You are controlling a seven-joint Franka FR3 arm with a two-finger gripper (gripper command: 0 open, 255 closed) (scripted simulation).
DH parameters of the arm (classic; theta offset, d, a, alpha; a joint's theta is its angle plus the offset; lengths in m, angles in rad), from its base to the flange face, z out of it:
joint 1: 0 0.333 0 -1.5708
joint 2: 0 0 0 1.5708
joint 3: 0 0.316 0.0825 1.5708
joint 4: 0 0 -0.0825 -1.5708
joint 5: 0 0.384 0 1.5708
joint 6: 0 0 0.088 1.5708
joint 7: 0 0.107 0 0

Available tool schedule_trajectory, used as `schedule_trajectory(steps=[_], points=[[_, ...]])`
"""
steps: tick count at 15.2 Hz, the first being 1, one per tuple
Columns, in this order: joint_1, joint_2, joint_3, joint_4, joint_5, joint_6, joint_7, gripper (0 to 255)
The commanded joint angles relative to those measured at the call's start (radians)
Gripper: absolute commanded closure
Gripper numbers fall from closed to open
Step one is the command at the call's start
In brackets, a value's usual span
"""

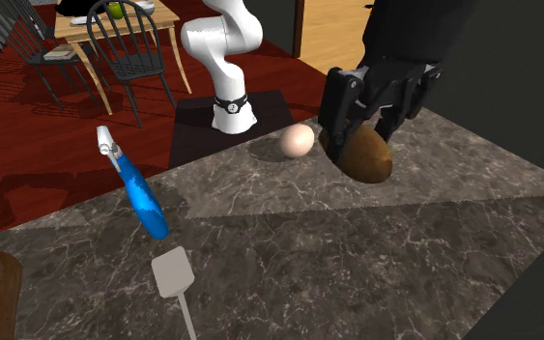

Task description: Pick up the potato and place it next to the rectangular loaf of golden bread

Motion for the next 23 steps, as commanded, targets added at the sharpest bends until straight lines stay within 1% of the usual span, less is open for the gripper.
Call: schedule_trajectory(steps=[1,7,13,18,23], points=[[-0.029,-0.02,-0.012,-0.026,0.007,0.012,-0.038,255],[-0.116,-0.033,-0.057,-0.047,0.025,0.041,-0.167,255],[-0.201,-0.009,-0.101,-0.014,0.041,0.052,-0.296,255],[-0.27,0.042,-0.134,0.057,0.057,0.046,-0.402,255],[-0.342,0.123,-0.162,0.177,0.075,0.02,-0.506,255]])
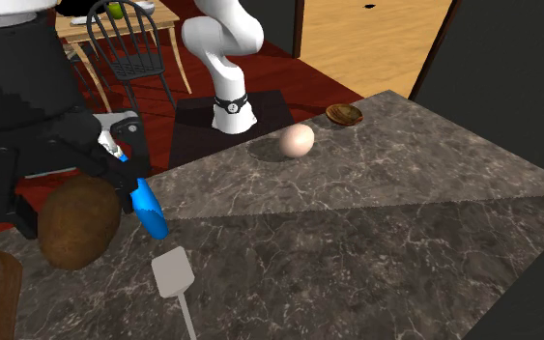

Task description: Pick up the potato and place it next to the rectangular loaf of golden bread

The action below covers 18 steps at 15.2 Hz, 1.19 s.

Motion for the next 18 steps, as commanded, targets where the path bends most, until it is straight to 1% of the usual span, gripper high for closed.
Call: schedule_trajectory(steps=[1,4,10,18], points=[[-0.026,0.027,-0.009,0.037,0.007,-0.005,-0.037,255],[-0.071,0.103,-0.022,0.156,0.019,-0.041,-0.097,255],[-0.072,0.076,-0.021,0.031,0.017,0.056,-0.087,255],[-0.073,0.064,-0.021,-0.095,0.014,0.17,-0.075,255]])
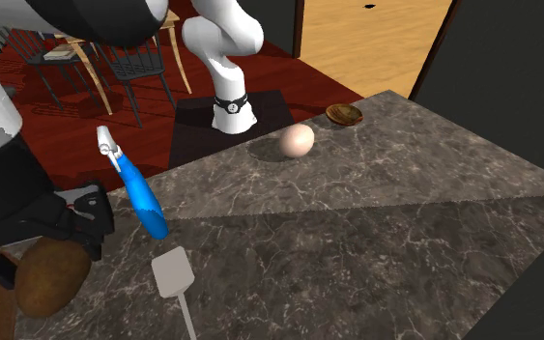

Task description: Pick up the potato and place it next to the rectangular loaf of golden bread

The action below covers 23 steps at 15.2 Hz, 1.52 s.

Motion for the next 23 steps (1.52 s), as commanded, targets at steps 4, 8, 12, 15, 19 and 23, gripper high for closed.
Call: schedule_trajectory(steps=[4,8,12,15,19,23], points=[[-0.001,0.001,0.0,-0.064,-0.002,0.065,0.006,255],[-0.002,0.007,-0.001,-0.108,-0.004,0.115,0.012,255],[-0.002,0.017,-0.001,-0.146,-0.006,0.163,0.017,255],[-0.002,0.026,-0.002,-0.172,-0.008,0.198,0.021,255],[-0.002,0.042,-0.003,-0.202,-0.01,0.243,0.027,255],[-0.002,0.061,-0.003,-0.227,-0.012,0.287,0.032,255]])
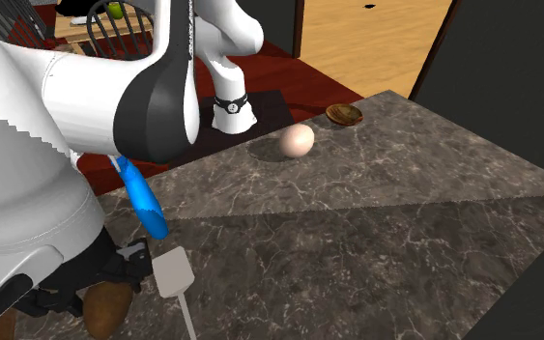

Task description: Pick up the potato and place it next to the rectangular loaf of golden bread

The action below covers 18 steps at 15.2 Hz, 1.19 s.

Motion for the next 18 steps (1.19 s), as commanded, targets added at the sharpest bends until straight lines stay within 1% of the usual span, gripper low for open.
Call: schedule_trajectory(steps=[1,3,11,12,17,18], points=[[0.001,0.01,0.0,-0.01,-0.001,0.02,0.004,255],[0.001,0.019,-0.001,-0.019,-0.003,0.038,0.006,255],[0.001,0.019,-0.001,-0.018,-0.003,0.038,0.006,255],[0.001,0.019,-0.001,-0.018,-0.003,0.038,0.006,0],[0.001,0.019,-0.001,-0.018,-0.003,0.038,0.006,0],[0.003,0.002,0.0,-0.012,-0.002,0.014,0.006,0]])
